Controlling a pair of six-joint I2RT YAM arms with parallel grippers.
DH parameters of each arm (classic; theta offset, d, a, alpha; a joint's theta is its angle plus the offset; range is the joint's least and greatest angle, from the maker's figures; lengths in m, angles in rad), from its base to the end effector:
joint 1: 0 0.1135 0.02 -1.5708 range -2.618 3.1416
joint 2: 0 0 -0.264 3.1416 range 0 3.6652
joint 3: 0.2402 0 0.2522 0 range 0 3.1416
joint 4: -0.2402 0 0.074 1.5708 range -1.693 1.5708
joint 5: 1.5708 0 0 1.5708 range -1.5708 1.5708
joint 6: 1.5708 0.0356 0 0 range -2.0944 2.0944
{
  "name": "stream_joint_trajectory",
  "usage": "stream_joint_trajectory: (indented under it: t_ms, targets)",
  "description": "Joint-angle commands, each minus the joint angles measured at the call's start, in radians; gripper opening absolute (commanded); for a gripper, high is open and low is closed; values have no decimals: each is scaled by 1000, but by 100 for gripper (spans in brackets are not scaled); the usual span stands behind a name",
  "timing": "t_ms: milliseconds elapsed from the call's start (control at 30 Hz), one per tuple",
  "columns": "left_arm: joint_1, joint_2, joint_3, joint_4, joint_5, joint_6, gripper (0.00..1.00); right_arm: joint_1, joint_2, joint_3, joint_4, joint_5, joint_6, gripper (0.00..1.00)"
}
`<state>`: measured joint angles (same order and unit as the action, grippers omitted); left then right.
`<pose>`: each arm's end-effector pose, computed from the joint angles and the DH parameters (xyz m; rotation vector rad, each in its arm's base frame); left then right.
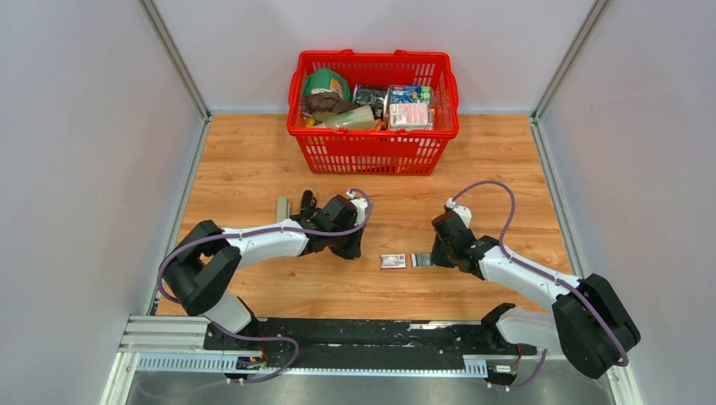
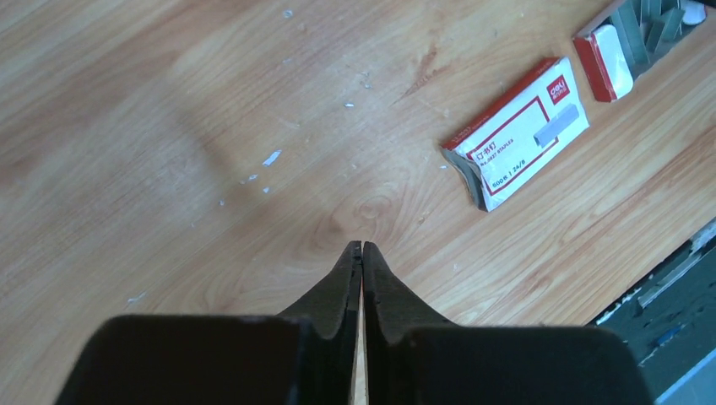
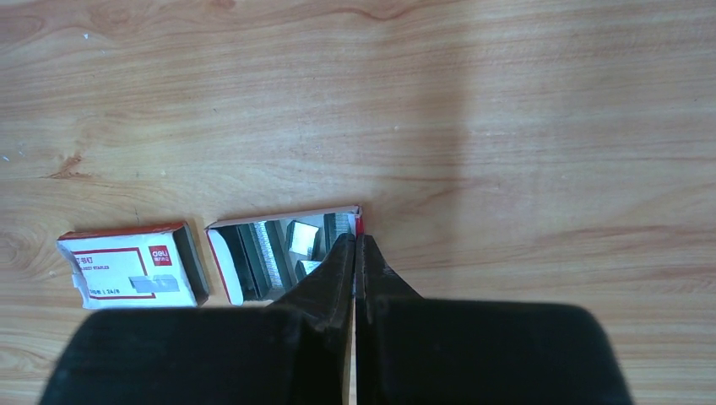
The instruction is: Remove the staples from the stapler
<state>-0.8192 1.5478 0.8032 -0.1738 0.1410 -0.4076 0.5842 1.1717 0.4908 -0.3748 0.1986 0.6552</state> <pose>0.2019 -0.2234 0.1687 0.5942 2.5415 -0.6588 0.1700 0.1040 0.1544 0.1607 2.5997 0.1871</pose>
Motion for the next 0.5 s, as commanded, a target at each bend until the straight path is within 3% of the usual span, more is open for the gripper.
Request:
stream_joint_trajectory:
  t_ms: [0,467]
  targets:
    - [-14,18,36,54,52,-20,0,13,-12,-15,25,-10,27,0]
    - [-52,74,51,88,80,-46,0,28,-1,-12,51,-16,55,0]
